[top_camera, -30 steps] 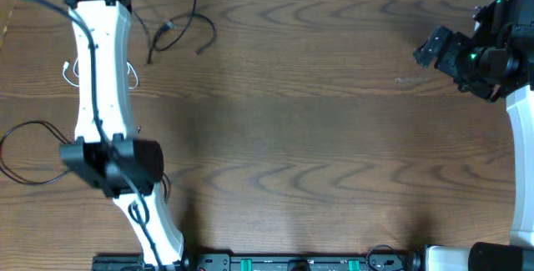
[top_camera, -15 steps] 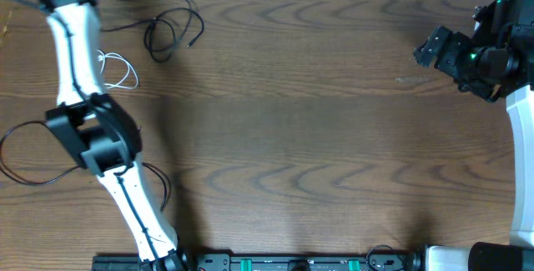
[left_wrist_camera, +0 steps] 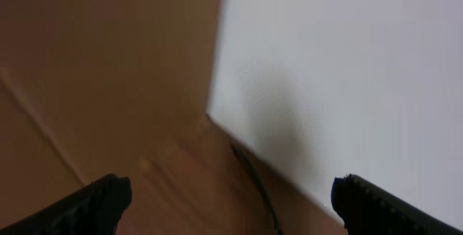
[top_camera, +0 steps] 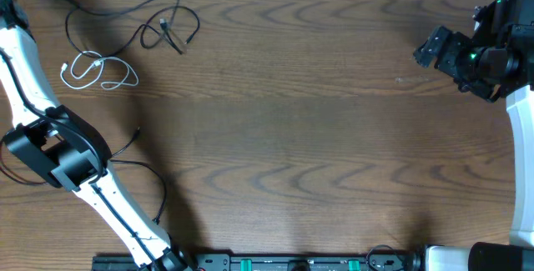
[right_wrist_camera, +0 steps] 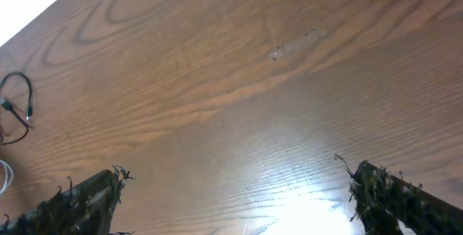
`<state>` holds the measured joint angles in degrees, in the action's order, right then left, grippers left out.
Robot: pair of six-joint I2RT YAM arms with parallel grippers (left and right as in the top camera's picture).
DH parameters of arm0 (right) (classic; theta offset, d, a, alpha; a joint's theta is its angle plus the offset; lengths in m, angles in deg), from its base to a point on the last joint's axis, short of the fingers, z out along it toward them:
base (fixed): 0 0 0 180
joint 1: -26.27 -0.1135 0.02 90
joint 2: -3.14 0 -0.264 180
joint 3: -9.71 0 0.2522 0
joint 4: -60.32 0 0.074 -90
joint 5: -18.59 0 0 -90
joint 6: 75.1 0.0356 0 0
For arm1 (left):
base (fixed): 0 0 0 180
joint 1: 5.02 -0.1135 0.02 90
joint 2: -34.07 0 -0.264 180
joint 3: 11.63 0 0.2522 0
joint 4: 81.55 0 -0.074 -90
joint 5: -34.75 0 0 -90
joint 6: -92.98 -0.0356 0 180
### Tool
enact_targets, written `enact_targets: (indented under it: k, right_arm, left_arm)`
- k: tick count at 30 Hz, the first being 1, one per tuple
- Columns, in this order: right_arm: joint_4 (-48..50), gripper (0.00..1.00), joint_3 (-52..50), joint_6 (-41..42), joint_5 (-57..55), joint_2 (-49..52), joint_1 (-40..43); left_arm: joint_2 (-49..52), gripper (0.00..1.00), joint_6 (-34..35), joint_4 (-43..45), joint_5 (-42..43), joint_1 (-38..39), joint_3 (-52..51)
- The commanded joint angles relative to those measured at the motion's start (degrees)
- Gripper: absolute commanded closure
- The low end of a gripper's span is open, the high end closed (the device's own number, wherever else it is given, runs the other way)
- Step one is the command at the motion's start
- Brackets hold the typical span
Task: Untangle cables
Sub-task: 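Carry the black cable with the left gripper toward the upper left, then lower the black cable near the white coil and open the left gripper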
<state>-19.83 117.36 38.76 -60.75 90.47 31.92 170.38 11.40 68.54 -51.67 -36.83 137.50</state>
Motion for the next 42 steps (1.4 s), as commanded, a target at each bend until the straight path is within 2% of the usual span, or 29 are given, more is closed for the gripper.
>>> enact_targets:
  k: [1, 5, 8, 10, 14, 18, 23, 30, 35, 39, 42]
  right_arm:
    - [-0.07, 0.01, 0.07, -0.59, -0.20, 0.07, 0.26]
    - [-0.07, 0.01, 0.07, -0.59, -0.20, 0.07, 0.26]
    - [-0.07, 0.01, 0.07, -0.59, -0.20, 0.07, 0.26]
    - [-0.07, 0.01, 0.07, -0.59, -0.20, 0.07, 0.26]
    - [-0.07, 0.01, 0.07, -0.59, -0.20, 0.07, 0.26]
    - [-0.07, 0.01, 0.07, -0.59, -0.20, 0.07, 0.26]
    - [-0.07, 0.01, 0.07, -0.59, -0.20, 0.07, 0.26]
    - [-0.07, 0.01, 0.07, -0.59, -0.20, 0.07, 0.26]
    - [-0.07, 0.01, 0.07, -0.59, -0.20, 0.07, 0.26]
    - [-0.07, 0.01, 0.07, -0.59, -0.20, 0.07, 0.26]
    - [-0.07, 0.01, 0.07, -0.59, -0.20, 0.07, 0.26]
  left_arm:
    - [0.50, 0.06, -0.02, -5.33, 13.84, 1.46, 0.83]
    - [0.57, 0.06, -0.07, -14.80, 12.83, 3.30, 0.76]
    - [0.92, 0.06, -0.07, -16.33, 1.14, 4.31, -1.16]
    - [0.98, 0.05, -3.10, -14.95, -1.66, 4.42, -3.32]
    - [1.20, 0.06, -10.60, -13.53, -1.73, 3.76, -7.04]
    - [1.22, 0.06, -10.58, -11.47, -0.72, 1.42, -11.02]
    - [1.22, 0.06, -14.43, -9.18, 9.70, -0.66, -15.32]
    - [1.64, 0.10, -14.38, -1.53, 11.04, -0.24, -21.64]
    - [3.76, 0.10, -13.92, -0.31, 12.35, 0.81, -22.03]
    - [5.53, 0.34, -13.68, 0.76, 12.31, 1.36, -22.03]
    - [5.68, 0.61, -12.39, 0.98, 12.28, 1.33, -22.03]
